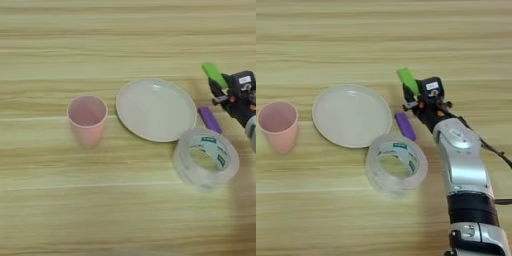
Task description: Move the objects on the table
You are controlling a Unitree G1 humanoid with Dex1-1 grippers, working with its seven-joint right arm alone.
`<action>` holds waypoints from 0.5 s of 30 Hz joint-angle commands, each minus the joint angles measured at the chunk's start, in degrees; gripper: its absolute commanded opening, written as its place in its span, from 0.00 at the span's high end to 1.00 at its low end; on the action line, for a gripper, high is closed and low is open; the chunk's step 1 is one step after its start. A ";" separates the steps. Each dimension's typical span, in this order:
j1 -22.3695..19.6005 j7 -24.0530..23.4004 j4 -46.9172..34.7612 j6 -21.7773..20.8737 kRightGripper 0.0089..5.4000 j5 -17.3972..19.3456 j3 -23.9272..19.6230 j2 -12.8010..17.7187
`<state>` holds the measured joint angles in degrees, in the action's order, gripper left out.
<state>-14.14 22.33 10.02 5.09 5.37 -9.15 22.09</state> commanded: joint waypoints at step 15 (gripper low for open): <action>-6.83 4.83 -5.81 7.66 0.74 -0.58 8.84 -1.86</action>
<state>-15.79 27.22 4.66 13.42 5.50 -0.67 19.68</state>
